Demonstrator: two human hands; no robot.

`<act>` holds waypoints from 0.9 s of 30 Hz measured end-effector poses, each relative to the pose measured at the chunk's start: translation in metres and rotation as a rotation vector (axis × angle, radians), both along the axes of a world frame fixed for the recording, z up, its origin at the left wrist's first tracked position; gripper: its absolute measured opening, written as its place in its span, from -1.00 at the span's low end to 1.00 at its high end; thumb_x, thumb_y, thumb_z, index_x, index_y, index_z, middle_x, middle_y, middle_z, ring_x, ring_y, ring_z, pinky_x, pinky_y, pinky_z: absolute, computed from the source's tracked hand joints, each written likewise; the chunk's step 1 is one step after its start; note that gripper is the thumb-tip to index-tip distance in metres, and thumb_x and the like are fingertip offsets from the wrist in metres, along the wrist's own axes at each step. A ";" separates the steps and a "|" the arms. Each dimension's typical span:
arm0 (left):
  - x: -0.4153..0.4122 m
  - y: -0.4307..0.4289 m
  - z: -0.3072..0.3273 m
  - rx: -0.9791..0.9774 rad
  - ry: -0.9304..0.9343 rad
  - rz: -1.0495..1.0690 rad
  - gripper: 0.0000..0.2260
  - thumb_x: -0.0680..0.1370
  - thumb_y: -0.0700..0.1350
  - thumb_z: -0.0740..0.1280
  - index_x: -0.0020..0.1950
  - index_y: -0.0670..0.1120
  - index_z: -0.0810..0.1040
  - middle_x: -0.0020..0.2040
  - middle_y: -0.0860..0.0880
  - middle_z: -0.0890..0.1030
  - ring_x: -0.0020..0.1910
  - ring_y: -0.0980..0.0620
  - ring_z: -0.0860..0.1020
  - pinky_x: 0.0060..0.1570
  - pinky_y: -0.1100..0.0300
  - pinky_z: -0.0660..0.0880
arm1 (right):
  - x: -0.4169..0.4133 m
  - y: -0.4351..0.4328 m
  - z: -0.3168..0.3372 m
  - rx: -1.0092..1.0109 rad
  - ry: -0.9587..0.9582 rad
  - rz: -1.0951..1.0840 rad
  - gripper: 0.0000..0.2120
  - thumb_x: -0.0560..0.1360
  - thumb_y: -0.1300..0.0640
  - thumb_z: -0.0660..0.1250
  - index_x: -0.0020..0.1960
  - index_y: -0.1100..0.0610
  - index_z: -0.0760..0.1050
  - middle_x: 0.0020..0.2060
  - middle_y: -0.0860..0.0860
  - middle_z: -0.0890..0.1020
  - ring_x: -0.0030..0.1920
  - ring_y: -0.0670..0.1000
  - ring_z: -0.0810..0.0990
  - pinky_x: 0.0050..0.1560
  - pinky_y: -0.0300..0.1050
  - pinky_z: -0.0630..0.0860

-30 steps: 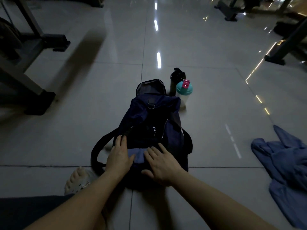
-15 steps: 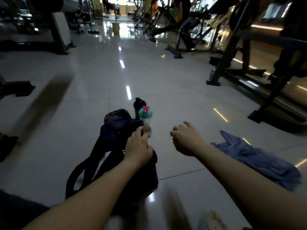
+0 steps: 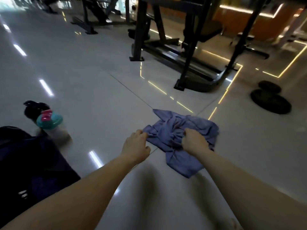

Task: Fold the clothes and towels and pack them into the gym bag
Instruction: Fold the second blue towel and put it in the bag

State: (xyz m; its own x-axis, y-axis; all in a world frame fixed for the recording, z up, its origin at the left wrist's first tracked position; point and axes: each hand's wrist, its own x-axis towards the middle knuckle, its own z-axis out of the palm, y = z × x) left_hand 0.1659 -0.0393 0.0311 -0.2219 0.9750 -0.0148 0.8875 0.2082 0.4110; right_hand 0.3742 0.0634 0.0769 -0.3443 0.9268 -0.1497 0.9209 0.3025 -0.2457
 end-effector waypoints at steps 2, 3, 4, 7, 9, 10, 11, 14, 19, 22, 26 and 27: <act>0.012 0.026 -0.025 -0.074 -0.015 -0.060 -0.63 0.54 0.01 0.35 0.31 -0.07 0.46 0.31 -0.10 0.49 0.24 -0.18 0.49 0.15 0.01 0.47 | 0.023 0.014 -0.034 -0.095 -0.028 -0.058 -0.82 0.59 0.22 0.23 0.18 0.14 0.48 0.07 0.11 0.59 0.07 0.22 0.59 -0.11 -0.05 0.43; 0.018 0.038 -0.038 -0.115 -0.018 -0.085 -0.63 0.54 0.03 0.35 0.29 -0.07 0.47 0.30 -0.09 0.50 0.24 -0.17 0.50 0.13 0.01 0.47 | 0.031 0.019 -0.052 -0.161 -0.066 -0.054 -0.88 0.61 0.21 0.22 0.12 0.14 0.47 -0.01 0.09 0.58 0.03 0.22 0.58 -0.12 -0.04 0.42; 0.025 0.051 -0.050 -0.144 -0.019 -0.104 -0.63 0.53 0.04 0.36 0.27 -0.07 0.48 0.29 -0.09 0.51 0.23 -0.17 0.51 0.11 0.02 0.47 | 0.038 0.023 -0.070 -0.247 -0.098 -0.034 -0.94 0.63 0.17 0.22 0.02 0.13 0.45 -0.12 0.07 0.55 -0.01 0.22 0.57 -0.13 -0.03 0.41; 0.047 0.078 -0.081 -0.199 -0.058 -0.172 -0.65 0.48 0.08 0.40 0.21 -0.03 0.55 0.22 -0.06 0.54 0.18 -0.13 0.54 0.08 0.07 0.47 | 0.050 0.018 -0.117 -0.438 -0.195 0.062 -0.82 0.57 0.03 0.33 -0.06 0.12 0.40 -0.14 0.09 0.51 -0.04 0.21 0.54 -0.08 0.00 0.49; 0.065 0.086 -0.104 -0.248 -0.064 -0.305 -0.68 0.47 0.07 0.42 0.18 -0.01 0.59 0.20 -0.08 0.54 0.14 -0.15 0.55 0.07 0.07 0.48 | 0.056 0.005 -0.144 -0.366 -0.252 0.121 -0.75 0.51 0.00 0.39 0.05 0.11 0.42 -0.02 0.09 0.48 0.05 0.19 0.51 -0.01 0.02 0.47; 0.074 0.087 -0.115 -0.277 -0.031 -0.379 -0.68 0.47 0.05 0.41 0.19 0.00 0.59 0.21 -0.10 0.52 0.14 -0.16 0.54 0.08 0.06 0.48 | 0.058 -0.003 -0.154 -0.294 -0.279 0.127 -0.72 0.51 0.01 0.38 0.14 0.11 0.43 0.07 0.10 0.47 0.11 0.18 0.49 0.00 0.01 0.44; 0.082 0.086 -0.124 -0.302 0.035 -0.433 -0.69 0.49 0.03 0.39 0.22 0.01 0.58 0.23 -0.11 0.50 0.16 -0.16 0.51 0.12 0.03 0.47 | 0.059 -0.009 -0.162 -0.242 -0.308 0.118 -0.71 0.53 0.04 0.35 0.20 0.11 0.44 0.14 0.10 0.46 0.15 0.18 0.47 0.01 0.01 0.42; 0.096 0.079 -0.141 -0.265 0.215 -0.418 -0.72 0.54 -0.03 0.32 0.25 0.00 0.57 0.25 -0.10 0.46 0.23 -0.16 0.44 0.20 0.00 0.39 | 0.058 -0.010 -0.164 -0.249 -0.204 0.061 -0.92 0.57 0.13 0.28 0.04 0.11 0.46 0.07 0.12 0.51 0.09 0.19 0.51 0.01 0.03 0.45; 0.085 0.084 -0.102 0.050 -0.061 -0.270 -0.91 0.39 -0.04 0.28 -0.18 -0.02 0.54 -0.07 -0.05 0.57 -0.05 -0.16 0.53 -0.09 0.02 0.39 | 0.058 0.034 -0.101 -0.332 0.228 -0.159 -0.80 0.44 0.23 0.33 -0.30 0.09 0.36 -0.35 0.09 0.51 -0.28 0.13 0.50 -0.25 -0.02 0.44; 0.079 0.104 -0.038 0.119 -0.350 -0.134 -0.87 0.43 -0.11 0.35 -0.24 -0.07 0.41 -0.33 -0.02 0.52 -0.29 -0.08 0.50 -0.30 0.07 0.34 | 0.053 0.057 -0.035 -0.166 0.497 -0.254 -0.81 0.43 0.31 0.32 -0.31 0.10 0.44 -0.39 0.07 0.54 -0.32 0.07 0.52 -0.25 -0.08 0.47; 0.080 0.142 0.073 0.283 -0.471 -0.082 -0.83 0.50 -0.17 0.37 -0.22 -0.02 0.42 -0.38 0.08 0.45 -0.33 -0.01 0.44 -0.32 0.10 0.29 | 0.044 0.079 0.073 0.071 0.776 -0.272 -0.72 0.43 0.39 0.26 -0.28 0.02 0.47 -0.39 -0.01 0.53 -0.28 0.05 0.53 -0.21 -0.08 0.47; 0.082 0.150 0.104 0.316 -0.505 -0.085 -0.86 0.49 -0.19 0.38 -0.19 -0.03 0.45 -0.36 0.06 0.47 -0.30 -0.05 0.47 -0.30 0.09 0.35 | 0.044 0.084 0.102 0.102 0.838 -0.263 -0.72 0.45 0.39 0.25 -0.25 0.02 0.48 -0.37 0.01 0.54 -0.25 0.07 0.54 -0.18 -0.03 0.50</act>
